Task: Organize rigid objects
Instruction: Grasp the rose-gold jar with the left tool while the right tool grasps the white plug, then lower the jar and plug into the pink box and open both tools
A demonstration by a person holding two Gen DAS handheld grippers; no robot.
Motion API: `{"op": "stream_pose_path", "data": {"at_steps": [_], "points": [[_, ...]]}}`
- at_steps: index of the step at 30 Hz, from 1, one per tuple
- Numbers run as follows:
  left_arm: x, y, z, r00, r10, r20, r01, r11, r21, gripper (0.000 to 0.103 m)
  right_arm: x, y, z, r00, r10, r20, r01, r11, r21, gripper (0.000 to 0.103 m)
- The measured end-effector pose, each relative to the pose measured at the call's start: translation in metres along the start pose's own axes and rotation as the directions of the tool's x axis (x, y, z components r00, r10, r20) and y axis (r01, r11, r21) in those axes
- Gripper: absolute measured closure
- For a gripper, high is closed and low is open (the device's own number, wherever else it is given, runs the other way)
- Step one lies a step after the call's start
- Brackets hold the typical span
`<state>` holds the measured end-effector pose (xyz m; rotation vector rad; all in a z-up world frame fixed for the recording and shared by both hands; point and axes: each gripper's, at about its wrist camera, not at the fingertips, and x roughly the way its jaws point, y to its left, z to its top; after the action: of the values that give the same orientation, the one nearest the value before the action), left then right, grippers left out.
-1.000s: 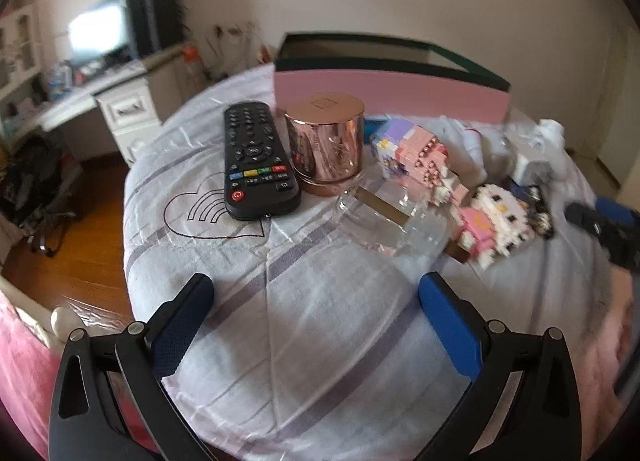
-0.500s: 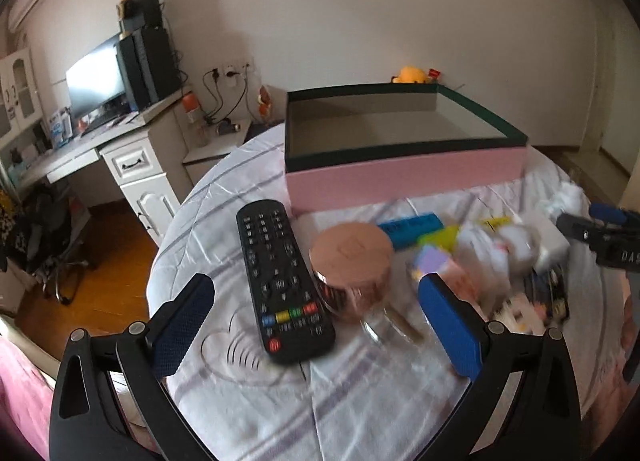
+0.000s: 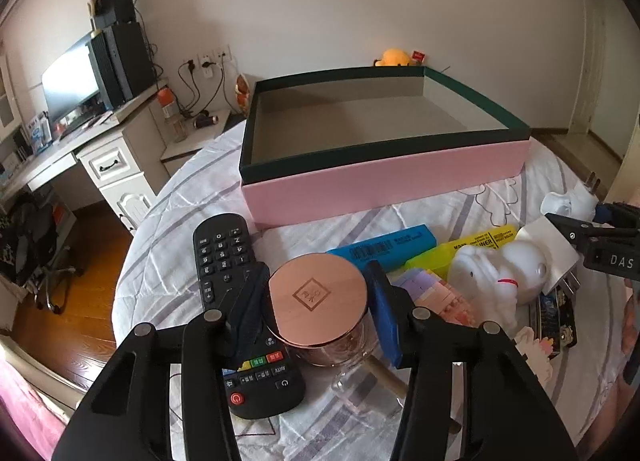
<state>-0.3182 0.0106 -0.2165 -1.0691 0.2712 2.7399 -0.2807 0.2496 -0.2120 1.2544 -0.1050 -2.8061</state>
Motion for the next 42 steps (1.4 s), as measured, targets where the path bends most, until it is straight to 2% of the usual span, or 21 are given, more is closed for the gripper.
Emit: {"op": "stream_pose_path", "data": {"at_steps": [6, 13, 25, 30, 33, 37, 42], "points": [[-0.004, 0.001, 0.002, 1.0, -0.001, -0.012, 0.001, 1.0, 0.0, 0.054, -0.009, 0.003, 0.004, 1.0, -0.023, 0.018, 0.024, 1.0, -0.017, 0.03], [-0.022, 0.004, 0.015, 0.999, -0.021, 0.037, 0.021, 1.0, -0.015, 0.054, -0.027, 0.009, 0.018, 0.997, -0.037, 0.07, 0.041, 0.998, -0.049, 0.03], [-0.029, -0.003, 0.066, 0.993, -0.022, 0.114, 0.02, 1.0, 0.023, 0.054, -0.034, 0.049, 0.068, 0.991, -0.011, 0.135, 0.033, 0.987, -0.158, 0.03], [-0.014, -0.003, 0.097, 0.993, -0.001, 0.122, -0.003, 0.999, 0.035, 0.054, -0.02, 0.066, 0.1, 0.99, 0.007, 0.141, 0.022, 0.978, -0.207, 0.03], [0.005, -0.002, 0.113, 0.995, 0.013, 0.099, -0.017, 0.999, 0.033, 0.054, -0.005, 0.075, 0.118, 0.992, 0.015, 0.129, 0.015, 0.973, -0.231, 0.03], [0.035, -0.001, 0.133, 0.998, 0.018, 0.063, -0.02, 0.999, 0.029, 0.054, 0.028, 0.088, 0.133, 0.997, 0.013, 0.08, 0.008, 0.967, -0.256, 0.03], [0.067, -0.003, 0.14, 1.0, 0.021, 0.0, -0.021, 0.999, 0.044, 0.055, 0.068, 0.089, 0.134, 1.0, -0.01, -0.005, 0.009, 0.962, -0.272, 0.03]]}}
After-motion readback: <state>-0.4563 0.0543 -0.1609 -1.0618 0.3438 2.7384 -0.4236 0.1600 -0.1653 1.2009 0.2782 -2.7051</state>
